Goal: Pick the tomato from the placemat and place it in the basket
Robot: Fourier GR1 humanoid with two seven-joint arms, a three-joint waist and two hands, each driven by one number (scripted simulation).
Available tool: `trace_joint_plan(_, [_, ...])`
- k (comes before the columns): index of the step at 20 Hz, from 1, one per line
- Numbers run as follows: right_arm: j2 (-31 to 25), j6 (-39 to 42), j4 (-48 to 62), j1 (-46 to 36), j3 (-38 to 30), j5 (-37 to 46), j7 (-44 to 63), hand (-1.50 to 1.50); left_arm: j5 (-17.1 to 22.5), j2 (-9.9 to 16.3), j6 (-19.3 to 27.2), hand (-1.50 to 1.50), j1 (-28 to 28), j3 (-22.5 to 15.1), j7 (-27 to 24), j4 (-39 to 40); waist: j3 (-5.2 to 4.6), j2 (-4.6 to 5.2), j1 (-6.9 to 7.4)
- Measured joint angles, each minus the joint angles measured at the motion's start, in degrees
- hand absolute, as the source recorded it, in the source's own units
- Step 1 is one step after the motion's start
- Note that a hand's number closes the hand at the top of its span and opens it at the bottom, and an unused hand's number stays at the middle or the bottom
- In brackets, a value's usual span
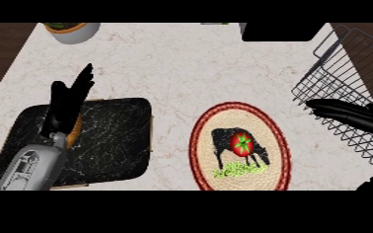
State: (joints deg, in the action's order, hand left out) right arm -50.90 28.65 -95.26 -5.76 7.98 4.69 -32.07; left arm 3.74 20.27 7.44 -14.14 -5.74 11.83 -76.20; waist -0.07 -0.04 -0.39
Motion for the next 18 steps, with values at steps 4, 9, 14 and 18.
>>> trace_joint_plan(4, [0.61,3.18,-1.63,0.47,-0.76,1.28,2.71,-1.50,-0.68,-0.41,-0.86,0.00,1.82,0.48,0.37,-2.26,0.04,-0.02,0.25])
trace_joint_plan(9, [4.02,2.44,0.23,2.40,-2.37,5.35,1.40,-1.50,-1.98,-1.47,-1.51,0.00,2.12,1.62,1.23,-3.17,0.07,0.00,0.27])
trace_joint_plan(14, [9.35,1.08,2.58,1.17,-3.42,8.53,1.91,-1.50,-3.58,-3.01,-2.23,0.00,1.45,2.31,0.27,-1.34,0.07,0.04,0.38])
trace_joint_plan(18, [13.41,0.80,2.90,0.96,-4.16,11.78,2.61,-1.50,-3.95,-3.13,-3.73,0.00,3.36,3.48,1.12,-4.31,0.08,0.02,0.42])
